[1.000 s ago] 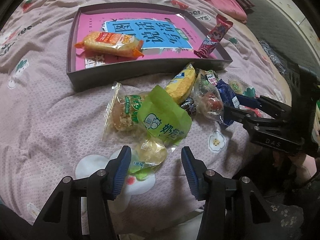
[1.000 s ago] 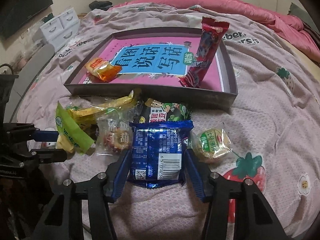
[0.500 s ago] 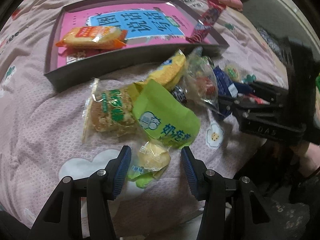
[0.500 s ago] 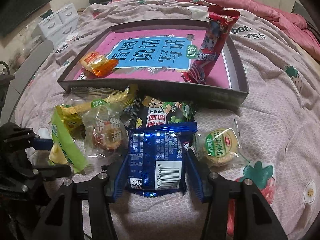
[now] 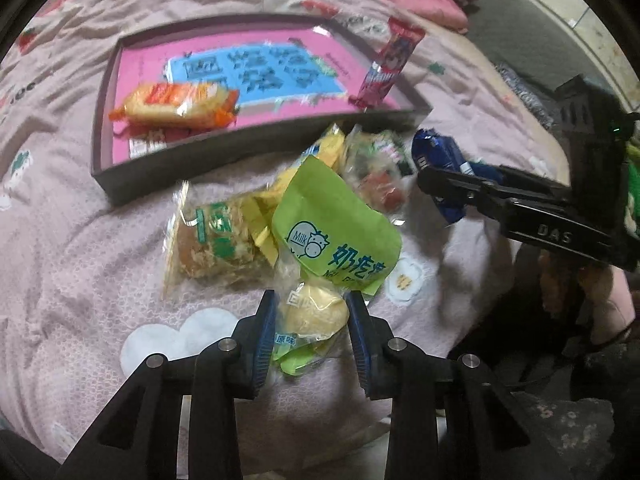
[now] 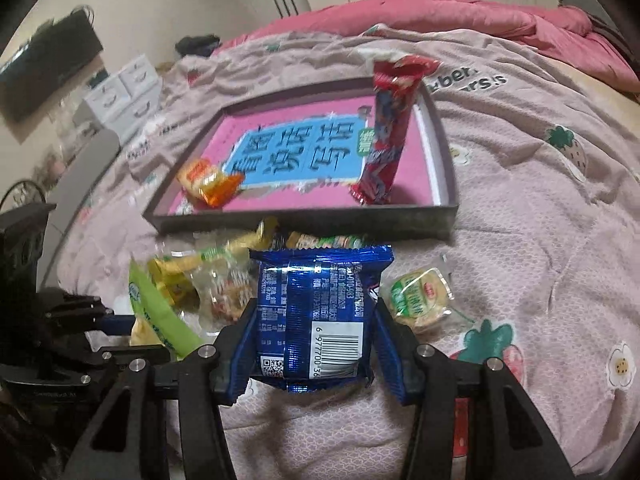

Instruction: Organize snacks

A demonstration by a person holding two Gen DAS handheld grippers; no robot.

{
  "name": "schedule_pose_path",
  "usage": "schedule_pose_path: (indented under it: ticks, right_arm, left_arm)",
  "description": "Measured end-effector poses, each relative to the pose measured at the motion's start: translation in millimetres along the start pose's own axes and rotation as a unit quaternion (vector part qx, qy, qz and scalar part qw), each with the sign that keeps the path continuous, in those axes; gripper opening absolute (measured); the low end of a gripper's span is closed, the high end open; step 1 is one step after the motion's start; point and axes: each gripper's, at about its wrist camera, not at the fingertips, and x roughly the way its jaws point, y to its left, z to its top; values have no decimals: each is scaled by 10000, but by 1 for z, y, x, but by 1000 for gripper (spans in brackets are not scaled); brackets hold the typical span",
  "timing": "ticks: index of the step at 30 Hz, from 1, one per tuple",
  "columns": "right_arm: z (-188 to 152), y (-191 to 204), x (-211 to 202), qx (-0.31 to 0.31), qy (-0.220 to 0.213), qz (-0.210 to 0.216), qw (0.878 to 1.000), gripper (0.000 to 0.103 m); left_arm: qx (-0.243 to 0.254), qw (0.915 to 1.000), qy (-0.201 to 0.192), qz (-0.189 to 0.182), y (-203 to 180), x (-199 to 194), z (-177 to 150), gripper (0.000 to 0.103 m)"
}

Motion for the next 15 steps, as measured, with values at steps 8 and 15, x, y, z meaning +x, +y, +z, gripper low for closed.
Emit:
schedule_pose_path:
  ticks: [8, 15]
  right_arm:
    - [6, 2, -12, -38, -330, 133, 9994, 53]
    - [10, 6, -20, -113, -586, 158, 9981, 53]
  left_arm:
    - [-220, 9981, -543, -170, 9, -31, 7, 35]
    - [-444, 9927, -1090, -245, 22, -51, 16, 35]
